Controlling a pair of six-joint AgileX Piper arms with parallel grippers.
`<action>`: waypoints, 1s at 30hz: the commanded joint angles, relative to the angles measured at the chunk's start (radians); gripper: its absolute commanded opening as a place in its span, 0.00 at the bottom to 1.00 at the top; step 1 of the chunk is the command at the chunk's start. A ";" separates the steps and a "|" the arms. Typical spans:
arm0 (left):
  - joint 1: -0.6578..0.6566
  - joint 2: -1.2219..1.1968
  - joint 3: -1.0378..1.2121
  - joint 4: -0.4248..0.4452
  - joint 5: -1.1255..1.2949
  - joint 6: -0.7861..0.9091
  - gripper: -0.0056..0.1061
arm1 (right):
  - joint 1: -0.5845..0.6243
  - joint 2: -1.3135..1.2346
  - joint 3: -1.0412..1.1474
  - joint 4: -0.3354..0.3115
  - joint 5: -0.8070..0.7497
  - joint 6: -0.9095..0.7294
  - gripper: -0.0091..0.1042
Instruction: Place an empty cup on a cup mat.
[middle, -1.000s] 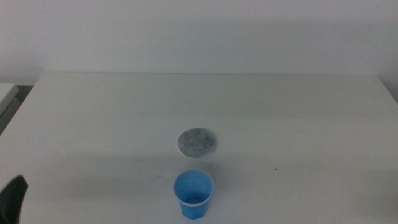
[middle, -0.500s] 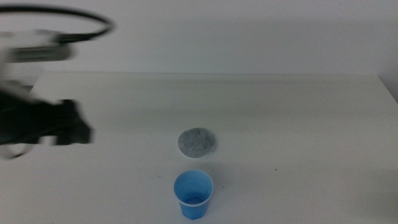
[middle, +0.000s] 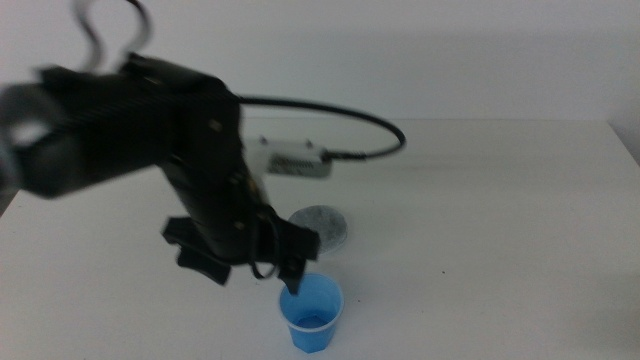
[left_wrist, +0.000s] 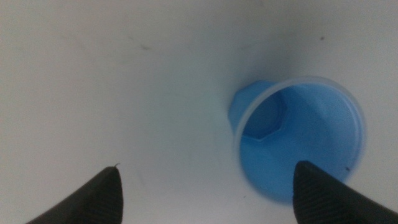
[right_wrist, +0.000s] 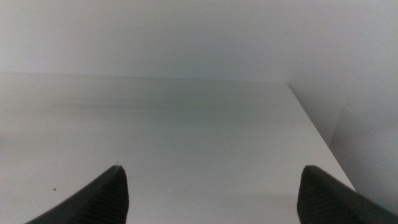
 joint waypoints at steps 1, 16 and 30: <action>-0.020 0.049 -0.007 -0.020 -0.025 -0.011 0.89 | 0.002 -0.005 0.003 -0.003 -0.007 -0.004 0.90; -0.035 0.194 -0.007 -0.062 -0.083 0.025 0.37 | 0.002 -0.005 0.003 -0.003 -0.007 -0.004 0.90; 0.084 0.247 -0.311 -0.098 0.087 0.070 0.04 | 0.002 -0.005 0.003 -0.003 -0.007 -0.004 0.90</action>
